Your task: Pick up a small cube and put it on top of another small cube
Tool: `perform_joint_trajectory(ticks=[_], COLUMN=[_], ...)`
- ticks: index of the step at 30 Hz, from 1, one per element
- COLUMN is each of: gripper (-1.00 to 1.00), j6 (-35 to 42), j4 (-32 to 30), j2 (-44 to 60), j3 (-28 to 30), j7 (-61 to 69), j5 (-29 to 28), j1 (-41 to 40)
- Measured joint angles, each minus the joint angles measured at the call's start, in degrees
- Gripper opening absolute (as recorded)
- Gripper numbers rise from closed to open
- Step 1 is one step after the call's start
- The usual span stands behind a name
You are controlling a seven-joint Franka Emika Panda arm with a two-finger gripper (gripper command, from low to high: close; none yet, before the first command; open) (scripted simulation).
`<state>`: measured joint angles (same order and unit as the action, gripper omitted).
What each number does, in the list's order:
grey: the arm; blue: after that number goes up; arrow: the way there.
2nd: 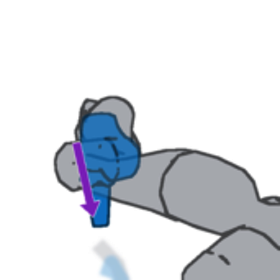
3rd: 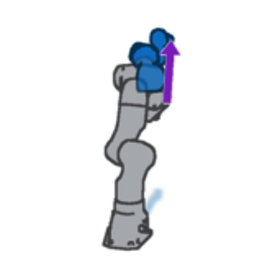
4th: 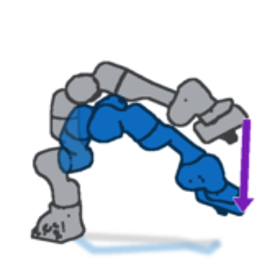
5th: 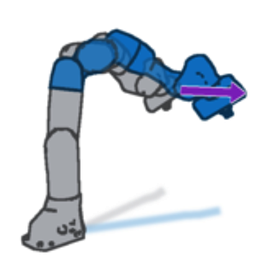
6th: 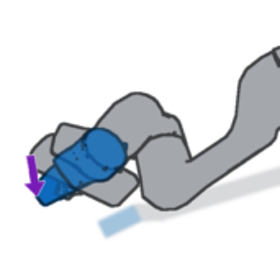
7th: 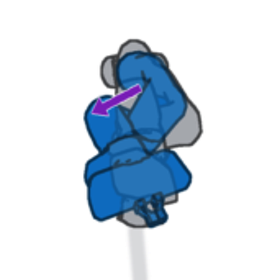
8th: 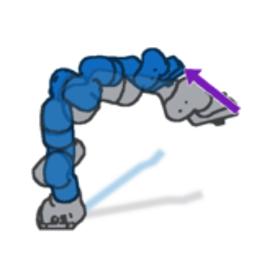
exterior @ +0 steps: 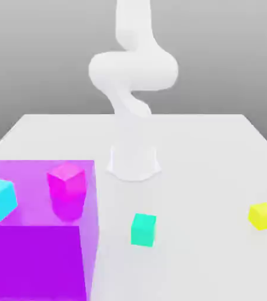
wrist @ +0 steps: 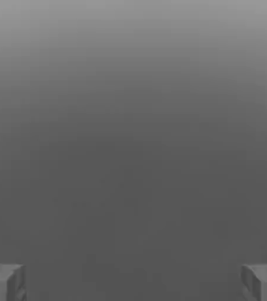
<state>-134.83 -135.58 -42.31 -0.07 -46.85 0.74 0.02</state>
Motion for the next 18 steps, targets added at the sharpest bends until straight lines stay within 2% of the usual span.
perform_joint_trajectory(ticks=[14, 18], gripper=[0.0, 0.0], j6=[-20.9, -30.6], j4=[-25.8, -32.8], j2=[24.9, 37.2], j3=[-3.4, -4.8], j7=[-8.8, -13.5], j5=[2.8, 1.2], j1=[0.3, -0.1])
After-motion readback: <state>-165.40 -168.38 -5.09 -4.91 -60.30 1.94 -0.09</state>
